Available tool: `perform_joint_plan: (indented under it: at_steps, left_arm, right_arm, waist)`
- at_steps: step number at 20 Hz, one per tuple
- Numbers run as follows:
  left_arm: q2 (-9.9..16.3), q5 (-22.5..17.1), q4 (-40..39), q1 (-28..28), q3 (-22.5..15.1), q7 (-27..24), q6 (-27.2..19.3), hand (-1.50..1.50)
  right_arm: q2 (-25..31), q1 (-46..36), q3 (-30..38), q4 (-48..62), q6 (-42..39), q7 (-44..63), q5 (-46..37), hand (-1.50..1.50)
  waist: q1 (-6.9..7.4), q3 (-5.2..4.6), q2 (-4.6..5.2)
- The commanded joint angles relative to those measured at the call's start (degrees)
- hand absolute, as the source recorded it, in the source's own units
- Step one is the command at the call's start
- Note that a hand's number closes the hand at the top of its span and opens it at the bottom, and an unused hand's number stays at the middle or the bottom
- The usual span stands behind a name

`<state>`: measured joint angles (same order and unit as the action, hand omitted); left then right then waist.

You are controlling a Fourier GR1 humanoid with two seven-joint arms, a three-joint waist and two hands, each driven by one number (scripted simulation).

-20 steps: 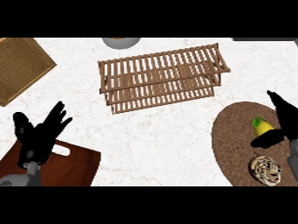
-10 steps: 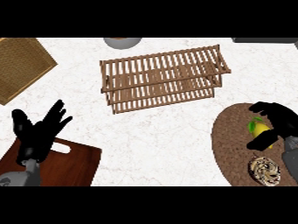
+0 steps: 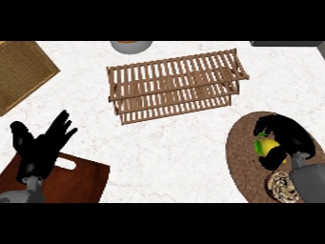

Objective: Pick the lemon from the placemat and place it in the tiered shelf

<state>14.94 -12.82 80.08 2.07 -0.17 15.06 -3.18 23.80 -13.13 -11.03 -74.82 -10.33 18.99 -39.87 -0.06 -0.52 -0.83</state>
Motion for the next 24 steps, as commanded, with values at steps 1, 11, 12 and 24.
perform_joint_plan:
  at_steps: [1,11,12,24]
  left_arm:
    - [-1.78,1.57,-2.25,-0.59,-1.28,0.34,-1.69,0.0]
    - [-1.83,1.49,-4.87,2.08,-0.58,1.12,-1.53,0.0]
    - [-1.46,1.92,-1.76,1.75,-1.41,3.02,-1.89,0.0]
    - [-1.51,1.53,-3.23,0.75,-0.9,1.68,0.13,0.0]
  right_arm:
    - [-11.98,-0.45,-10.13,-6.07,-1.13,2.63,-0.96,1.5]
    - [-23.61,-5.9,-36.69,-26.18,6.22,23.4,-2.13,1.5]
    - [-23.66,-6.01,-37.53,-31.09,5.8,27.69,-2.14,1.5]
    - [-23.77,-32.21,-30.79,-51.02,-0.85,60.8,-3.8,1.5]
  waist:
    - [0.55,0.43,0.67]
    - [0.13,0.42,0.39]
    - [-0.06,0.46,0.08]
    - [-0.22,0.29,0.1]
